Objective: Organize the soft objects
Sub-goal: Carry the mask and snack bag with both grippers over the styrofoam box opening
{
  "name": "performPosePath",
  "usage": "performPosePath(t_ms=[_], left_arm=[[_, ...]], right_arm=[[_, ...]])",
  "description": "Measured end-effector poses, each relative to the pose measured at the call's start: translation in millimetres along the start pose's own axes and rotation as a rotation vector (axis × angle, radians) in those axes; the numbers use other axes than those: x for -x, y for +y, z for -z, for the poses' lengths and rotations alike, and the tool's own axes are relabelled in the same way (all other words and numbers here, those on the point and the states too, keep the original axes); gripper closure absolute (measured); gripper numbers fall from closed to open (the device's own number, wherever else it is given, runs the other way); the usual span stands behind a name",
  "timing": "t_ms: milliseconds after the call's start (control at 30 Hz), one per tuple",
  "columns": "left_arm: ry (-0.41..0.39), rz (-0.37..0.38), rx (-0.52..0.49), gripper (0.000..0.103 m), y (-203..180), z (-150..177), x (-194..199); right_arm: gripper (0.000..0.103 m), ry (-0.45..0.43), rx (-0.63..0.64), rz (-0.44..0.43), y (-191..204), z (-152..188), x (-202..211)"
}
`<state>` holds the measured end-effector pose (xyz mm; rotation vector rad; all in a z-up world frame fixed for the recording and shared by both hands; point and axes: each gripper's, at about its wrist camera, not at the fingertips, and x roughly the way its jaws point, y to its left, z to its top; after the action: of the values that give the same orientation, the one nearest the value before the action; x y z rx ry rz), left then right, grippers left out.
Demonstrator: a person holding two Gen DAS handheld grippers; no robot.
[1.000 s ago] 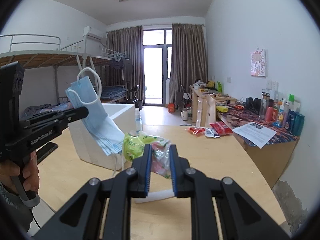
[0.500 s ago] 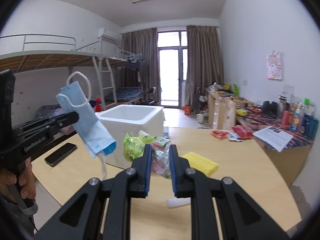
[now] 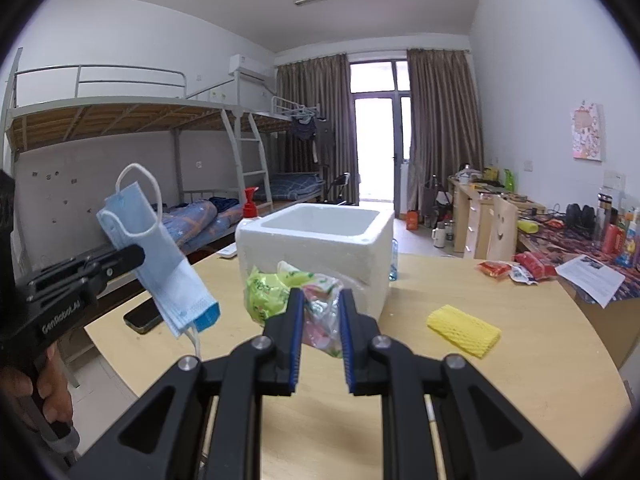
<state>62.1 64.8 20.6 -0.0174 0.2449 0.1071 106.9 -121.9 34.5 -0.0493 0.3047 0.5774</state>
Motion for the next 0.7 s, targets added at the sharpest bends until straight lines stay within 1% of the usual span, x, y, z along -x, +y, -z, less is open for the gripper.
performPosePath(t_ms=[133, 233, 533, 700], left_arm=[[0.022, 0.021, -0.003, 0.100, -0.4, 12.6, -3.0], [0.030, 0.031, -0.003, 0.100, 2.7, 14.5, -1.7], [0.023, 0.007, -0.007, 0.100, 4.7, 11.7, 5.1], [0.020, 0.022, -0.011, 0.100, 2.2, 10.2, 5.2]], right_arm=[[0.083, 0.012, -0.012, 0.017, 1.1, 5.5, 1.0], [0.083, 0.021, -0.005, 0.027, 4.4, 6.0, 1.2], [0.083, 0.014, 0.013, 0.021, 9.0, 2.1, 1.8], [0.083, 0.015, 0.013, 0.032, 5.3, 2.1, 1.6]])
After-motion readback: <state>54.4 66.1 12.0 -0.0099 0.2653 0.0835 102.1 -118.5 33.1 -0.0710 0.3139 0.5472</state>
